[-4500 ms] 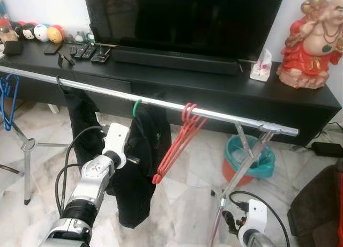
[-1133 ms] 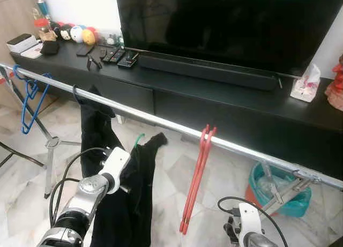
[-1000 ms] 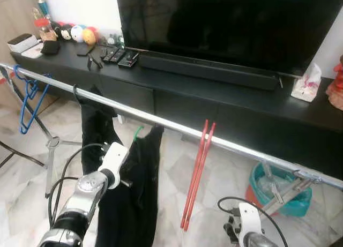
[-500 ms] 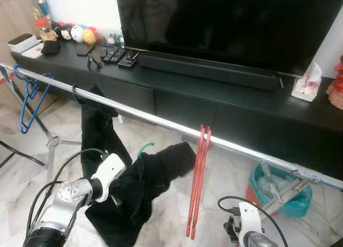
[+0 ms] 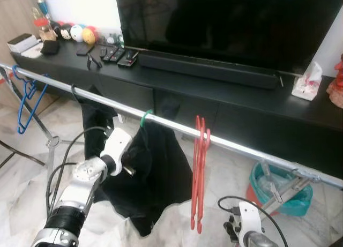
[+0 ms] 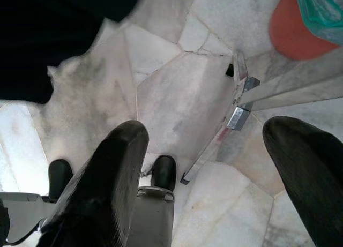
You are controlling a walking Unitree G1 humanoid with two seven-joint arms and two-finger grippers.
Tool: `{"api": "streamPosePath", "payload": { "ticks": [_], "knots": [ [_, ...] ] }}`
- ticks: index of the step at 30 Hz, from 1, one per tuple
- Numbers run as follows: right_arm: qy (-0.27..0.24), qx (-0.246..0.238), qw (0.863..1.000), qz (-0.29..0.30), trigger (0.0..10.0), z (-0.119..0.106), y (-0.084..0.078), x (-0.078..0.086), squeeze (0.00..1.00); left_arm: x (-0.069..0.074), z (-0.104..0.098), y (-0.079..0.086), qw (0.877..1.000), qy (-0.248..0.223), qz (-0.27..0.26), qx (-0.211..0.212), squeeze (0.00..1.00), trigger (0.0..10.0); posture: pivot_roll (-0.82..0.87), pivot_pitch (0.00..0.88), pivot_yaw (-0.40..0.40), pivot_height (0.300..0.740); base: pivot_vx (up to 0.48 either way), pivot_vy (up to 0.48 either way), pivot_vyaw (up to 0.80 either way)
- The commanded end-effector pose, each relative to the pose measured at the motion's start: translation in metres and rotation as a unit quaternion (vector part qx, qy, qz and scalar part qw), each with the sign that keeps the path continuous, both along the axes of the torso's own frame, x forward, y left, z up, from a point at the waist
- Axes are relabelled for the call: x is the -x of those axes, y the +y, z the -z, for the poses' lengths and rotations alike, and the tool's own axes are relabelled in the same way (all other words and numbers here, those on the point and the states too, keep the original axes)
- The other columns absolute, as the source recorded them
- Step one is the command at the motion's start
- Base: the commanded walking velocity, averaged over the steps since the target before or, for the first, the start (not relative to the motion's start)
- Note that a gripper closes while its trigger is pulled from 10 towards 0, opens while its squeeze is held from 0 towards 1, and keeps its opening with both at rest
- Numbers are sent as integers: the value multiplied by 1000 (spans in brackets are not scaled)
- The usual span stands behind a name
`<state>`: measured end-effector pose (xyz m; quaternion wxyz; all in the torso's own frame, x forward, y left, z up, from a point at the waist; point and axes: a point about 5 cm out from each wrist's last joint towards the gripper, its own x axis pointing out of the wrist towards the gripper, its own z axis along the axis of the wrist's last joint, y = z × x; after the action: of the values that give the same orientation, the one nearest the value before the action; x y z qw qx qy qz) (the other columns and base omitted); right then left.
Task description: Hang hanger
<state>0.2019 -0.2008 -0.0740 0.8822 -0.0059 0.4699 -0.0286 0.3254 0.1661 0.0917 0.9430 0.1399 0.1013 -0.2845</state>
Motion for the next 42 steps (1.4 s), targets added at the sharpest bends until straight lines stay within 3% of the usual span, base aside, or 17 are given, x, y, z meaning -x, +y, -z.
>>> {"api": "streamPosePath", "payload": {
  "ticks": [1, 11, 19, 29, 30, 42],
  "knots": [
    [3, -2, 1000, -1, 10000, 1, 1, 2, 0, -7, -3, 3, 1000, -6, -23, -18, 0, 10000, 2, 0, 22, 740, 0, 0, 0],
    [4, -4, 1000, -3, 10000, 1, 2, 1, 0, -23, 4, 2, 995, 23, -99, -23, 0, 10000, 1, 0, 22, 740, 0, 0, 0],
    [4, -4, 1000, -1, 10000, 1, 2, 2, 0, -10, 33, -4, 992, 96, -63, -52, 0, 10000, -2, 0, 24, 740, 0, 0, 0],
    [4, -4, 1000, -3, 10000, 1, 1, 1, 0, -9, 27, 4, 996, 55, -70, -28, 0, 10000, 7, 0, 19, 740, 0, 0, 0],
    [4, -4, 1000, -3, 10000, 1, 1, 1, 0, -10, 25, 5, 996, 50, -74, -24, 1000, 10000, 7, 0, 19, 740, 0, 0, 0],
    [3, -3, 1000, -4, 10000, 1, 1, 1, 0, -12, 4, 4, 999, 10, -51, 4, 1000, 10000, 12, 0, 16, 740, 0, 0, 0]
  ]
}}
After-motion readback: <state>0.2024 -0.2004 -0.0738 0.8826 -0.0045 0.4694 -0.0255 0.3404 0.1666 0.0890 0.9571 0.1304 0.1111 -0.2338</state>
